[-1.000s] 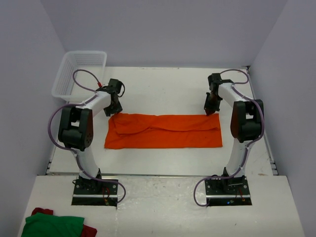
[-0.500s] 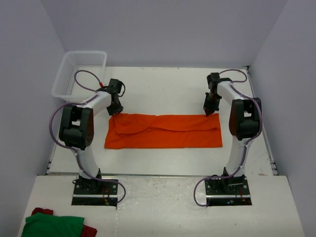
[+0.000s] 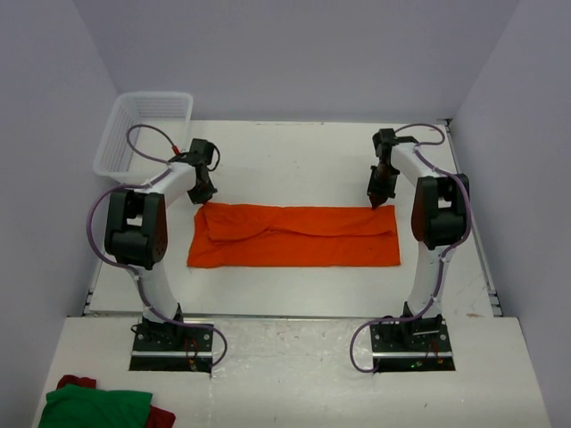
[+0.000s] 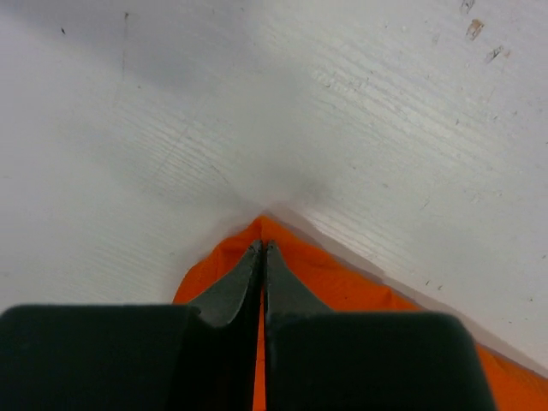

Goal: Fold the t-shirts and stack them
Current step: Fold the other side of the tshirt into a rectangle

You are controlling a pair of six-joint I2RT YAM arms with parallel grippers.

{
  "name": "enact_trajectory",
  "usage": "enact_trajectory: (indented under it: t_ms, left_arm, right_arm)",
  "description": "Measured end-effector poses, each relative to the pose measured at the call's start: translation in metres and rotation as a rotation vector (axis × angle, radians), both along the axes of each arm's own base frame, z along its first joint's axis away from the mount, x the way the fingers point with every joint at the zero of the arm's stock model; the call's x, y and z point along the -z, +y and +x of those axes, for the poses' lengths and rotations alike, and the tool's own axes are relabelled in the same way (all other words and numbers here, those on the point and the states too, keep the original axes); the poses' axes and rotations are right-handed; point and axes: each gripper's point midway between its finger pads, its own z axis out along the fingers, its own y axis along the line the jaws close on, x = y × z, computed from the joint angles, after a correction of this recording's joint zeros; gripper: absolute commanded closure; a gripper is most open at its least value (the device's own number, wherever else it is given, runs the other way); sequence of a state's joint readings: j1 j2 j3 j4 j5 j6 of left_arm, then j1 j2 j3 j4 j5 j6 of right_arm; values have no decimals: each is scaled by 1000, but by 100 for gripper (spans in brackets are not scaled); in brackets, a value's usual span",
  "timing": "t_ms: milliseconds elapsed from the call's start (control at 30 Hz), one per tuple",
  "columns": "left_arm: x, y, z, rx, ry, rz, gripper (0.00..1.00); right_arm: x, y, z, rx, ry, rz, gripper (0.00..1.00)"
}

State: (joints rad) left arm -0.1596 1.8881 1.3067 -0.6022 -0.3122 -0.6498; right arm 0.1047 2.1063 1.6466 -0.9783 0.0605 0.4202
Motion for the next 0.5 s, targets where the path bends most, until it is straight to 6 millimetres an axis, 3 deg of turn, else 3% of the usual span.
enact_trajectory:
  t_ms: [367,400,500]
  left_arm:
    - [-15,10,32,-19,-59,-1,98]
    - [-13,10,37,-18,-58,0,94]
    - [-5,10,42,-14,-46,4,64]
  right_arm:
    - [1,0,-1,6,6,0,100]
    - [1,0,-1,6,6,0,100]
    - [4,0,-2,6,3,0,100]
